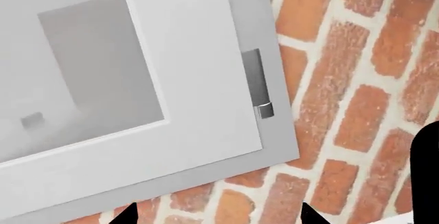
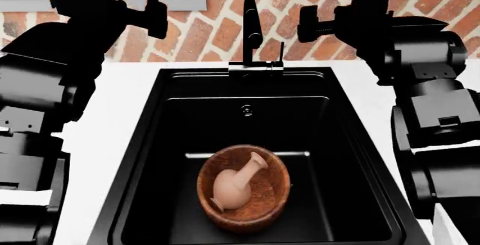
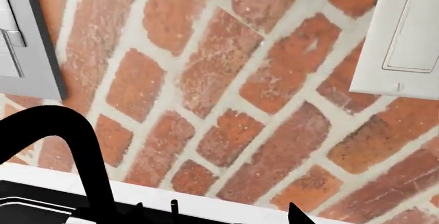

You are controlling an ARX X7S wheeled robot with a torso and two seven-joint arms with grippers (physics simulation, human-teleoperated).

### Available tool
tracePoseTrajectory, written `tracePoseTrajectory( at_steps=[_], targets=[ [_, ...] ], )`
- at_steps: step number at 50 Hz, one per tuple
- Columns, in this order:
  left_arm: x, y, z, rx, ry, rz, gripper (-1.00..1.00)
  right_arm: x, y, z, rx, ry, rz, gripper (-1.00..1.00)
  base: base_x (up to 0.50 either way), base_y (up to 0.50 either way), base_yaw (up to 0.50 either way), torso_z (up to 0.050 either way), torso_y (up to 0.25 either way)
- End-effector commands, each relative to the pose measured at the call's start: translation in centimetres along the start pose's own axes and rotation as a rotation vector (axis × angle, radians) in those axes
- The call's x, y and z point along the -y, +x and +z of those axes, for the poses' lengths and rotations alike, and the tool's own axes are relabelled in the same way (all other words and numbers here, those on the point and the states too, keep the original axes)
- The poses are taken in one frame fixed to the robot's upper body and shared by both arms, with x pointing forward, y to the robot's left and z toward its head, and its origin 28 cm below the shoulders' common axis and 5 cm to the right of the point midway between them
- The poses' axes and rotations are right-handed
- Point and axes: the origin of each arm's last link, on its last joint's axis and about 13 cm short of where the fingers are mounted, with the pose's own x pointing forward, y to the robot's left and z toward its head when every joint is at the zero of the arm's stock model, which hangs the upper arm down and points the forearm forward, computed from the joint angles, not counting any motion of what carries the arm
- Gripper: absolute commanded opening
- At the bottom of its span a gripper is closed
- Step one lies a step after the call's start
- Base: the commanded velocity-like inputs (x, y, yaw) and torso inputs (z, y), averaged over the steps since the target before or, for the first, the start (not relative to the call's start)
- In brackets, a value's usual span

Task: Pick the bowl and jug and place them in the sink. Then turn on the water.

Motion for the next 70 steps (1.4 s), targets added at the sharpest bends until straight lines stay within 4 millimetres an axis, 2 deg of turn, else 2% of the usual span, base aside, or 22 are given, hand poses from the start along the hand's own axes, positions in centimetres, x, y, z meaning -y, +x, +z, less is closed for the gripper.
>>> tracePoseTrajectory(
  at_steps=[1, 10, 19, 21, 23, 28, 38, 52, 53, 55, 57, 70],
  targets=[
    [-1.0, 2.4, 2.0, 0.077, 0.001, 0.134, 1.0, -2.2, 0.5, 2.4, 0.046, -0.032, 0.053, 1.0, 0.0, 0.0, 0.0, 0.0, 0.0],
    [-1.1, 3.9, 3.5, 0.074, -0.018, 0.175, 1.0, -3.4, 0.5, 3.7, 0.061, -0.03, 0.081, 1.0, 0.0, 0.0, 0.0, 0.001, 0.0],
    [-1.3, 4.6, 4.6, 0.054, -0.044, 0.174, 1.0, -4.3, 0.4, 4.8, 0.083, -0.032, 0.094, 1.0, 0.0, 0.0, 0.0, 0.0, 0.0],
    [-1.2, 4.6, 4.6, 0.041, -0.049, 0.157, 1.0, -4.7, 0.1, 6.0, 0.097, -0.054, 0.089, 1.0, 0.0, 0.0, 0.0, 0.0, 0.0],
    [-1.2, 4.6, 4.7, 0.041, -0.05, 0.147, 1.0, -4.9, 0.0, 6.3, 0.1, -0.06, 0.086, 1.0, 0.0, 0.0, 0.0, 0.0, 0.0],
    [-1.2, 4.6, 5.0, 0.052, -0.064, 0.151, 1.0, -5.0, 0.1, 6.2, 0.097, -0.059, 0.083, 1.0, 0.0, 0.0, 0.0, 0.0, 0.0],
    [-1.4, 4.4, 4.2, 0.0, -0.057, 0.152, 1.0, -5.0, 0.2, 5.8, 0.086, -0.058, 0.082, 1.0, 0.0, 0.0, 0.0, 0.0, 0.0],
    [-1.6, 4.4, 4.2, -0.002, -0.059, 0.163, 1.0, -5.1, 0.2, 5.9, 0.087, -0.058, 0.083, 1.0, 0.0, 0.0, 0.0, 0.0, 0.0],
    [-1.4, 4.5, 2.9, -0.023, -0.058, 0.174, 1.0, -5.0, 0.7, 3.9, 0.045, -0.037, 0.081, 1.0, 0.0, 0.0, 0.0, 0.0, 0.0],
    [-1.5, 4.5, 3.7, -0.009, -0.063, 0.173, 1.0, -5.1, 0.4, 5.1, 0.071, -0.052, 0.084, 1.0, 0.0, 0.0, 0.0, 0.0, 0.0],
    [-1.6, 4.5, 4.0, -0.004, -0.067, 0.174, 1.0, -5.2, 0.3, 5.6, 0.08, -0.056, 0.085, 1.0, 0.0, 0.0, 0.0, 0.0, 0.0],
    [-1.4, 4.5, 4.3, -0.008, -0.062, 0.178, 1.0, -5.0, 0.3, 5.4, 0.086, -0.049, 0.084, 1.0, 0.0, 0.0, 0.0, 0.0, -0.048]
  ],
)
